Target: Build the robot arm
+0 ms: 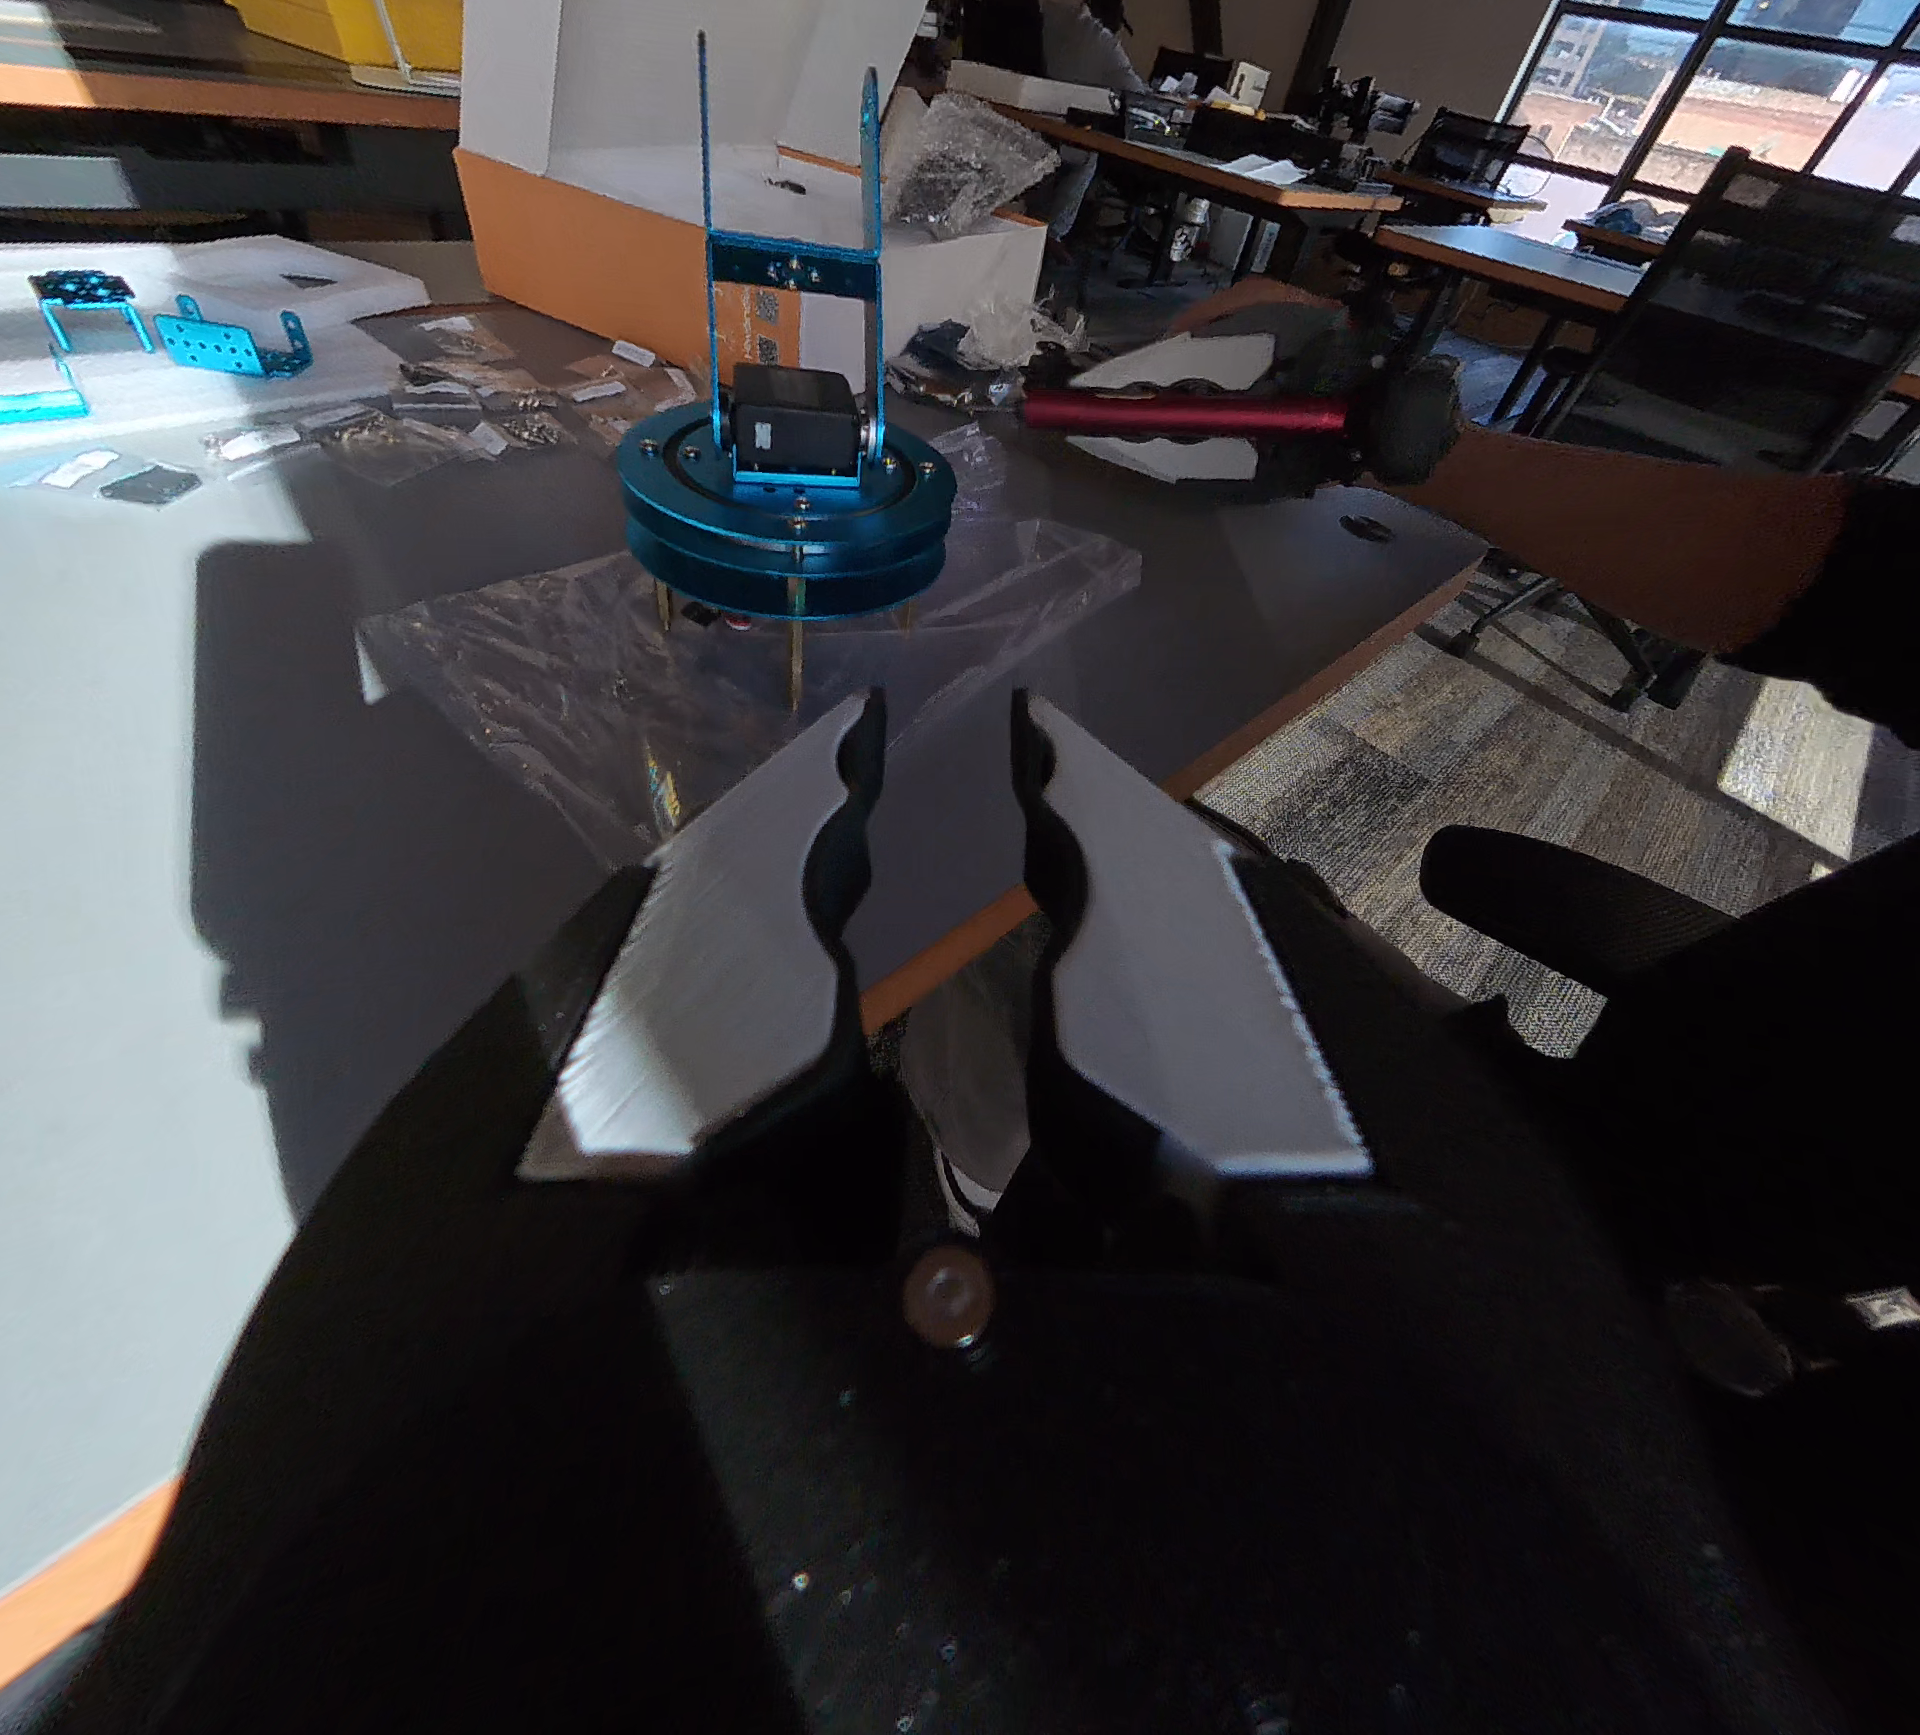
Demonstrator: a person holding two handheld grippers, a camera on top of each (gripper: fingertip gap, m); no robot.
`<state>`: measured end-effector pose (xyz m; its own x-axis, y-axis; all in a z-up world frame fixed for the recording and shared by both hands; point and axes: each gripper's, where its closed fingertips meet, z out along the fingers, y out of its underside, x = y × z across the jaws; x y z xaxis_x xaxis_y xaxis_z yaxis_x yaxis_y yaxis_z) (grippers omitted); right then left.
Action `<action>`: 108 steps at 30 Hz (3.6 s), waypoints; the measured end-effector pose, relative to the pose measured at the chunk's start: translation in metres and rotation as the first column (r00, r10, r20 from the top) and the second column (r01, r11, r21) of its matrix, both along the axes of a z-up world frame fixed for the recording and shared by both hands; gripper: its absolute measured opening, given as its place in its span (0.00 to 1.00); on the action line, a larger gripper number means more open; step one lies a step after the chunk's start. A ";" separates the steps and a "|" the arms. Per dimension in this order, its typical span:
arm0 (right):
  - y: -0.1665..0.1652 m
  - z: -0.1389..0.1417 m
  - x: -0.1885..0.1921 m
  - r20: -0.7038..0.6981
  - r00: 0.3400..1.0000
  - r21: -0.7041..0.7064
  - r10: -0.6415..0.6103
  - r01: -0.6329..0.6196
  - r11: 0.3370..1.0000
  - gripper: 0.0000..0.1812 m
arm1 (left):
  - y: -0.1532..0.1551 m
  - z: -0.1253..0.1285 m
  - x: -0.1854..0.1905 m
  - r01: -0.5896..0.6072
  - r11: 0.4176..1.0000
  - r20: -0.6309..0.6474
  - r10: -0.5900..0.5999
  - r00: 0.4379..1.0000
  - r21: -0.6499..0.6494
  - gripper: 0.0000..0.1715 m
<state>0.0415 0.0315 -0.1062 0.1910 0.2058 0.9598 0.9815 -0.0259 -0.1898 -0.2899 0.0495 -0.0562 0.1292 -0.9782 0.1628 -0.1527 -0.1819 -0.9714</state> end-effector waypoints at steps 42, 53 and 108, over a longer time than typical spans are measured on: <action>0.065 -0.014 -0.161 -0.778 0.352 -0.567 -0.520 -0.035 0.823 0.62 | 0.114 -0.046 0.116 0.621 0.744 -0.355 -0.665 0.657 -0.245 0.56; 0.076 -0.034 -0.157 -0.663 0.454 -0.686 -0.595 -0.051 0.726 0.61 | 0.084 -0.061 0.135 0.671 0.726 -0.429 -0.659 0.618 -0.149 0.51; 0.043 -0.015 -0.079 -0.688 0.618 -0.704 -0.379 -0.444 0.554 0.60 | 0.040 -0.058 0.213 0.311 0.950 -0.369 -0.281 0.886 0.023 0.56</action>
<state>-0.0376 0.0748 -0.1213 0.6493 0.7527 -0.1091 0.4954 -0.5274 -0.6902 -0.0768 0.0890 -0.1147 -0.1335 -0.9877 0.0812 -0.5262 0.0012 -0.8503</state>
